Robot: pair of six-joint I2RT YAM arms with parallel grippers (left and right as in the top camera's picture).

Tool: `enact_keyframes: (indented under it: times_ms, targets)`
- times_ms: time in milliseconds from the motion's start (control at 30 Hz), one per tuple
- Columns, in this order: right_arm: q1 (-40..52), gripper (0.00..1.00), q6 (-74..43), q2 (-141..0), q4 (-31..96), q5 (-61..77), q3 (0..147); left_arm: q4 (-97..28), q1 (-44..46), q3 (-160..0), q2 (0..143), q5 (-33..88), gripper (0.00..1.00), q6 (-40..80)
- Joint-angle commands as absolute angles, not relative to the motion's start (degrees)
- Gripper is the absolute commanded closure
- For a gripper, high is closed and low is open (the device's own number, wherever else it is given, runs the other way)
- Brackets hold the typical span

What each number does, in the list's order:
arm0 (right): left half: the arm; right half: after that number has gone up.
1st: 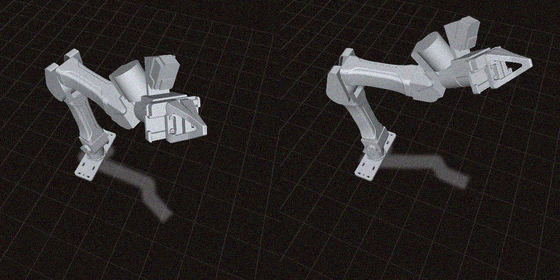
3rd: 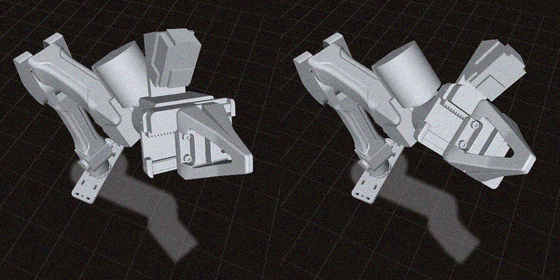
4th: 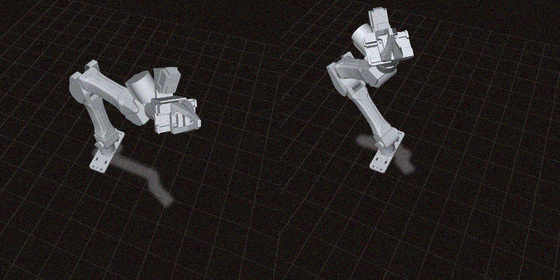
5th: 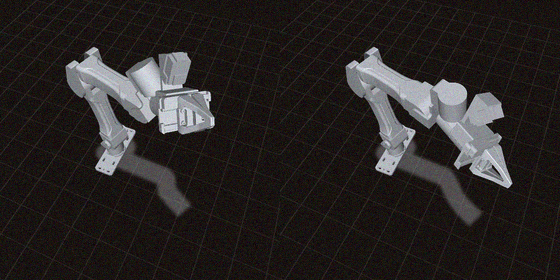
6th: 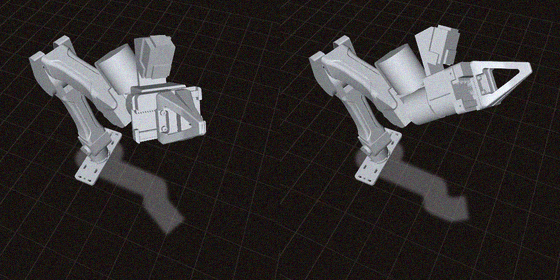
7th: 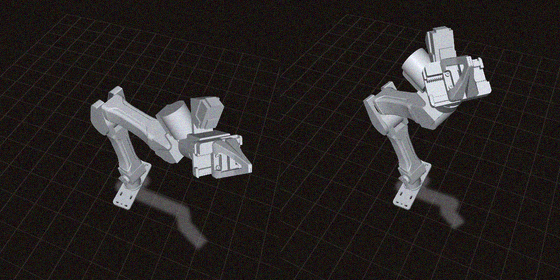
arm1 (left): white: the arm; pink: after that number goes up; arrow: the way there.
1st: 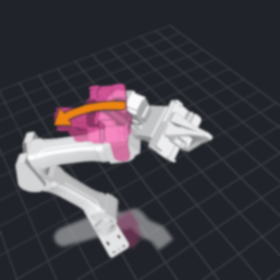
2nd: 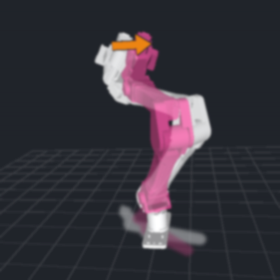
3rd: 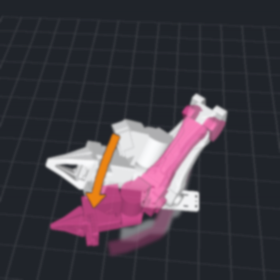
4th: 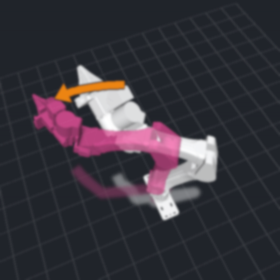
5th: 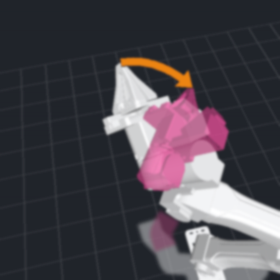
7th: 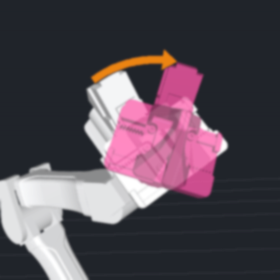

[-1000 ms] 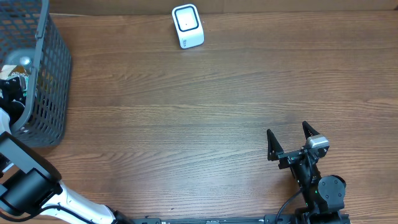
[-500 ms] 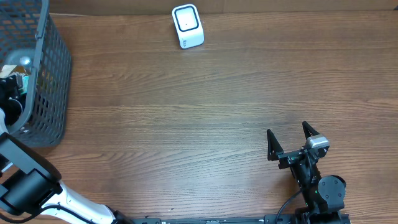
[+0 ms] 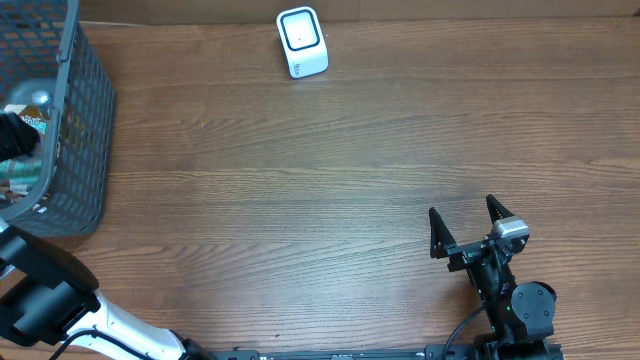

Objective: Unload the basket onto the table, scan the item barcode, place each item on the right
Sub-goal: 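Lift the held pack out of the basket toward the table centre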

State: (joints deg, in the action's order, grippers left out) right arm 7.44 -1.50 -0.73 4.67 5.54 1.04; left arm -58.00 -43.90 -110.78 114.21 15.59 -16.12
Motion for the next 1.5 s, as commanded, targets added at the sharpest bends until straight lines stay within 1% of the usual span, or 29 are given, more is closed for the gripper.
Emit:
enact_keyframes:
  times_ms: [0, 167, 300, 433, 633, 733, 800, 967, 1167, 1200, 1267, 1300, 1400, 1467]
  targets:
    - [7.38, 0.0, -1.43, -0.16, 4.4, 5.23, 0.45, -58.3, -44.1, -115.81, 109.6, 16.12, 0.55, -11.64]
    - [7.38, 0.0, -1.43, -0.16, 4.4, 5.23, 0.45, -57.41, -44.1, -119.09, 102.56, 16.14, 0.57, -3.73]
    - [7.38, 0.0, -1.43, -0.16, 4.4, 5.23, 0.45, -56.42, -44.1, -119.26, 96.97, 18.15, 0.56, 1.52]
    - [7.38, 0.0, -1.43, -0.16, 4.4, 5.23, 0.45, -57.39, -43.29, -119.26, 92.49, 21.28, 0.59, 6.15]
    - [7.38, 0.0, -1.43, -0.16, 4.4, 5.23, 0.45, -64.18, -38.39, -119.26, 87.48, 22.81, 0.58, 8.19]
    - [7.38, 0.0, -1.43, -0.16, 4.4, 5.23, 0.45, -68.29, -34.61, -119.26, 86.37, 22.26, 0.6, 8.12]
    - [7.38, 0.0, -1.43, -0.16, 4.4, 5.23, 0.45, -70.89, -31.64, -119.26, 86.21, 22.24, 0.62, 8.16]
    - [7.38, 0.0, -1.43, -0.16, 4.4, 5.23, 0.45, -74.35, -21.63, -117.45, 86.28, 18.17, 0.62, 8.21]
    - [7.38, 0.0, -1.43, -0.16, 4.4, 5.23, 0.45, -74.13, -5.8, -111.24, 86.32, 9.61, 0.6, 11.31]
    - [7.38, 0.0, -1.43, -0.16, 4.4, 5.23, 0.45, -73.73, -3.05, -109.8, 86.41, 7.97, 0.62, 12.58]
    - [7.38, 0.0, -1.43, -0.16, 4.4, 5.23, 0.45, -71.9, 1.76, -106.74, 86.52, 5.76, 0.71, 16.01]
    - [7.38, 0.0, -1.43, -0.16, 4.4, 5.23, 0.45, -70.87, 3.88, -105.19, 86.61, 5.34, 0.73, 17.45]
    - [7.38, 0.0, -1.43, -0.16, 4.4, 5.23, 0.45, -65.82, 10.55, -99.55, 86.91, 5.3, 0.67, 19.03]
    - [7.38, 0.0, -1.43, -0.16, 4.4, 5.23, 0.45, -61.73, 14.28, -95.46, 86.96, 5.3, 0.66, 20.71]
